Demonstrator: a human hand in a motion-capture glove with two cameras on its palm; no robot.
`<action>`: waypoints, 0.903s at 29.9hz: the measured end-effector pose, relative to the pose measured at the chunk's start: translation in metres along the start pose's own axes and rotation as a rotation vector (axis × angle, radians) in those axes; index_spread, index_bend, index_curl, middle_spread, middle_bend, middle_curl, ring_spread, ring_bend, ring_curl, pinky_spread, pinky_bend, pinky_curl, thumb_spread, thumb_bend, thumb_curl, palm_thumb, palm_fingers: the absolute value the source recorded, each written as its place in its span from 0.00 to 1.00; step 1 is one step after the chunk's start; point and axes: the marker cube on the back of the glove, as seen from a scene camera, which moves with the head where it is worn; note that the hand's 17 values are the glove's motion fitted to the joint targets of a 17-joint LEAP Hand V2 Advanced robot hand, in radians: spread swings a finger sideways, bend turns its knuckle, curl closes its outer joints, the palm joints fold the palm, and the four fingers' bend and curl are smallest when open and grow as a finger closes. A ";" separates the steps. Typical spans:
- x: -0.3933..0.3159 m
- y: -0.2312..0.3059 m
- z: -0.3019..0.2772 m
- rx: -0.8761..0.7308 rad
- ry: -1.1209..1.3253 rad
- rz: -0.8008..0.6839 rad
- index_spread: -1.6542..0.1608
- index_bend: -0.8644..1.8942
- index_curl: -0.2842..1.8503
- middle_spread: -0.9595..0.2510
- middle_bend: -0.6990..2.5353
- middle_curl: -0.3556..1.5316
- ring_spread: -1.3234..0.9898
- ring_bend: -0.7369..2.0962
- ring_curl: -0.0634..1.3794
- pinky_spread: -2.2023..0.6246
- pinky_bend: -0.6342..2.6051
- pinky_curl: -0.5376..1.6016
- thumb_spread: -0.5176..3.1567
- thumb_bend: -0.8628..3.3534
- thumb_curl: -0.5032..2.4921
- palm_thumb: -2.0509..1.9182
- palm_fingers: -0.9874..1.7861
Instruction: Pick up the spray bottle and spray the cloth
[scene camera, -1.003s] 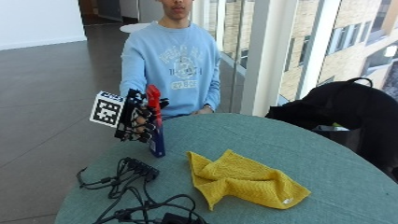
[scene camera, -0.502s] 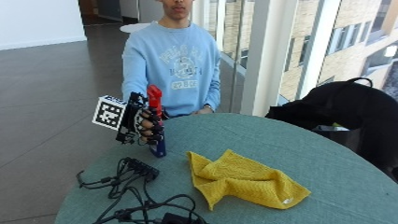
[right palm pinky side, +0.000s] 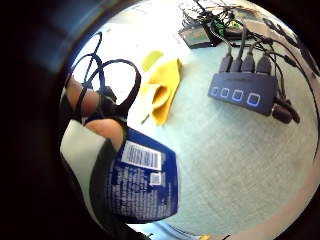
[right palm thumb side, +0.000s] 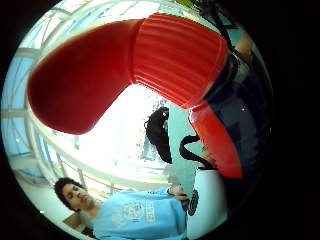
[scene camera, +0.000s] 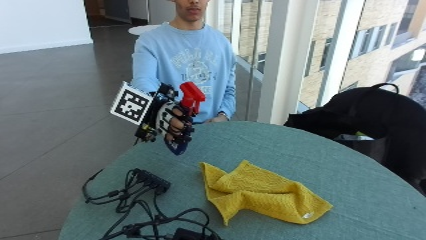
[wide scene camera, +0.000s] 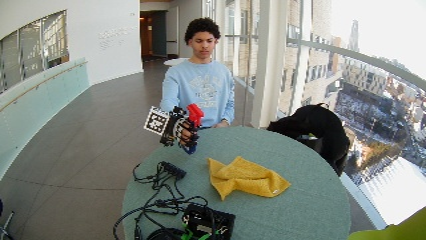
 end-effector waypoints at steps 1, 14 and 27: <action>-0.005 -0.004 0.001 -0.021 0.010 0.007 0.76 0.36 0.27 0.71 0.30 0.42 0.55 0.43 0.30 0.81 0.31 0.42 0.34 0.20 0.35 0.78 0.76; -0.038 -0.046 0.026 -0.356 0.195 0.234 0.78 0.36 0.28 0.72 0.30 0.43 0.55 0.45 0.32 0.80 0.31 0.42 0.32 0.20 0.36 0.77 0.77; -0.023 -0.049 0.057 -0.464 0.264 0.356 0.79 0.36 0.29 0.72 0.29 0.43 0.56 0.46 0.32 0.79 0.32 0.43 0.31 0.20 0.38 0.77 0.77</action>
